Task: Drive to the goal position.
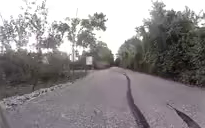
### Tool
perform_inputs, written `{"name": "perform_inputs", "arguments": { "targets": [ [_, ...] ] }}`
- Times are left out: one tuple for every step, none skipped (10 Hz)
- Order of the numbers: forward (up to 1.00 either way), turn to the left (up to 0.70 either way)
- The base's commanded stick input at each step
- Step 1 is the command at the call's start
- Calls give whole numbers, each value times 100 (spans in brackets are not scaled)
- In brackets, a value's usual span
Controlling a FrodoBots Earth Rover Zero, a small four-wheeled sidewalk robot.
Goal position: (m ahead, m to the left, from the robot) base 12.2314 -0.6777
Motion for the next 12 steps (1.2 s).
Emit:
{"name": "perform_inputs", "arguments": {
  "targets": [
    [70, 0],
    [70, 0],
    [70, 0],
    [70, 0],
    [70, 0],
    [70, 0],
    [70, 0],
    [70, 0],
    [70, 0],
    [70, 0],
    [70, 0],
    [70, 0]
  ]
}}
